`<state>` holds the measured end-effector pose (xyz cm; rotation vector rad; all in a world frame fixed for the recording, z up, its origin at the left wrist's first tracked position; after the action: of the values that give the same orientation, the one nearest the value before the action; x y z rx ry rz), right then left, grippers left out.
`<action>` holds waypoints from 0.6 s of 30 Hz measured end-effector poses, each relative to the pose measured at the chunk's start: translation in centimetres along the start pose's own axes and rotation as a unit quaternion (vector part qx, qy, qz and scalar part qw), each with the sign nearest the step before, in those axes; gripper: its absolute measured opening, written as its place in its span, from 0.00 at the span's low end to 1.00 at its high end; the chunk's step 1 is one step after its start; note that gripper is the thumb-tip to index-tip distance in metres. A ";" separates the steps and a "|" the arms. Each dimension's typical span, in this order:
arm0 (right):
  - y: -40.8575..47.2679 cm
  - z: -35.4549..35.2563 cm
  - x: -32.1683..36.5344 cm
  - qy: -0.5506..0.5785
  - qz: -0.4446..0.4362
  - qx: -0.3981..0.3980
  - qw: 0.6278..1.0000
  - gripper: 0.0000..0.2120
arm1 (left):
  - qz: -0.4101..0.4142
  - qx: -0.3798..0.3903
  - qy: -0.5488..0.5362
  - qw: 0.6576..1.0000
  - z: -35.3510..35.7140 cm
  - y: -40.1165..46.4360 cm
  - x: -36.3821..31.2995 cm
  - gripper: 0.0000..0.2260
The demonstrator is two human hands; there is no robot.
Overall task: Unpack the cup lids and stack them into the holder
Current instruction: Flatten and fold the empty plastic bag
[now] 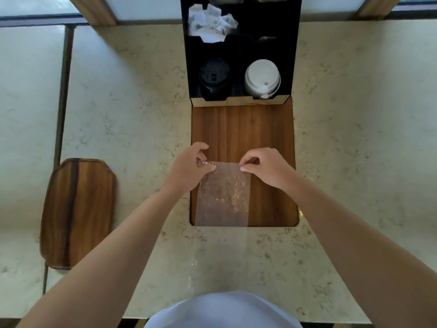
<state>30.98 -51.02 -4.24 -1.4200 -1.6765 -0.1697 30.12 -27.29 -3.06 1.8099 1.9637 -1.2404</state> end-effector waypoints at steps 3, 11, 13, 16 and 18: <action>0.2 0.2 0.5 -0.070 -0.034 0.017 0.997 0.03 | 0.071 0.023 0.129 0.989 -0.6 0.7 -0.3 0.16; -0.1 -0.1 0.2 -0.172 -0.068 -0.021 0.983 0.03 | 0.129 0.045 0.224 0.965 0.0 0.6 0.6 0.06; -0.2 -0.3 0.2 -0.186 -0.080 -0.019 0.979 0.02 | 0.135 0.031 0.213 0.967 0.2 0.5 0.7 0.06; -0.2 -0.6 0.2 -0.207 -0.098 -0.014 0.973 0.02 | 0.154 -0.005 0.185 0.971 0.5 0.3 0.7 0.05; 0.0 -0.8 0.3 -0.221 -0.110 -0.020 0.969 0.03 | 0.180 -0.026 0.193 0.964 0.7 0.4 0.4 0.06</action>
<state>31.43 -51.32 -3.52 -1.3658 -2.2094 -0.0068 30.13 -27.55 -3.95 2.3873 1.6965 -0.7611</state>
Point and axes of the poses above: each hand's wrist, its own y-axis towards the middle knuckle, its own z-axis out of the palm, x = y × z, the point moved 2 cm from there along y, towards the middle knuckle, and after that the axes turned 2 degrees about -z, right-handed, at the moved point
